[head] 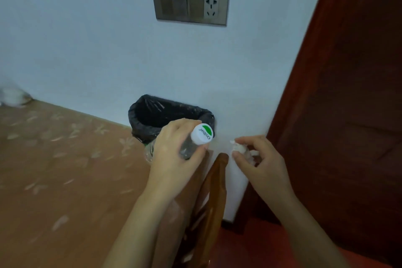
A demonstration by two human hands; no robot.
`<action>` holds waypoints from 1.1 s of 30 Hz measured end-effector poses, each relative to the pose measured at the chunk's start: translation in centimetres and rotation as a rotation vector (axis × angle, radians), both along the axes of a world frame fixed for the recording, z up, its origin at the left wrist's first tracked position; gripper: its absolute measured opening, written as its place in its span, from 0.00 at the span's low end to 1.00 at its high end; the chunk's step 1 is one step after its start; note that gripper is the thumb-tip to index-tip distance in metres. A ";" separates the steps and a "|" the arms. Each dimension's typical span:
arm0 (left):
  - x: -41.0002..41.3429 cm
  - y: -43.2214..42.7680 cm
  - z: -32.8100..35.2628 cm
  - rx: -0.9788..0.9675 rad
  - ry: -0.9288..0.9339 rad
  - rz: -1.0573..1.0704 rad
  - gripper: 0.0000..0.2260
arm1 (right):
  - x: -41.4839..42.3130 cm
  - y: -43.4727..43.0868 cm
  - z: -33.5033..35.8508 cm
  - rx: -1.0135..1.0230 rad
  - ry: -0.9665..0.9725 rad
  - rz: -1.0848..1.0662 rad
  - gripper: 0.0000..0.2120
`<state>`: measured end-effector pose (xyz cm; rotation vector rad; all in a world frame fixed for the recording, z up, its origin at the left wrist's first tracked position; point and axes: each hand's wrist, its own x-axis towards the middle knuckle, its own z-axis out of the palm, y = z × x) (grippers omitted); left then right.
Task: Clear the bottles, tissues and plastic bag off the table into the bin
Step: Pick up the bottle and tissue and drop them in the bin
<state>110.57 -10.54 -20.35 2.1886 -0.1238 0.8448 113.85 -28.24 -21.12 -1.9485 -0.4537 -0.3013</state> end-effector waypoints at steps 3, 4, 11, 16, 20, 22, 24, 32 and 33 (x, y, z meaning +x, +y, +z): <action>2.9 1.5 -0.5 0.127 0.009 0.060 0.15 | 2.9 1.3 -0.1 -0.013 -0.001 0.027 0.12; 3.8 1.8 -0.8 0.175 0.002 0.077 0.16 | 3.9 1.6 -0.3 -0.020 -0.005 0.036 0.12; 9.8 3.9 -1.6 0.454 0.041 0.139 0.15 | 10.4 3.7 -0.4 -0.034 -0.015 0.124 0.12; 13.0 4.4 -1.2 0.492 0.052 0.122 0.12 | 13.7 5.2 -0.9 -0.038 0.020 0.159 0.11; 14.9 5.0 -2.5 0.489 0.115 0.079 0.12 | 15.5 5.4 -1.9 -0.037 0.027 0.150 0.10; 15.7 5.3 -3.4 0.470 0.153 0.057 0.12 | 16.2 5.3 -2.5 -0.052 0.037 0.139 0.10; 16.4 5.5 -4.3 0.445 0.196 0.033 0.13 | 16.6 5.3 -3.0 -0.066 0.051 0.139 0.10; 17.4 6.0 -7.0 0.255 0.346 0.067 0.18 | 17.5 5.4 -4.5 -0.085 0.078 0.132 0.10; 17.4 6.1 -7.2 0.239 0.365 0.075 0.19 | 17.6 5.5 -4.7 -0.090 0.083 0.136 0.10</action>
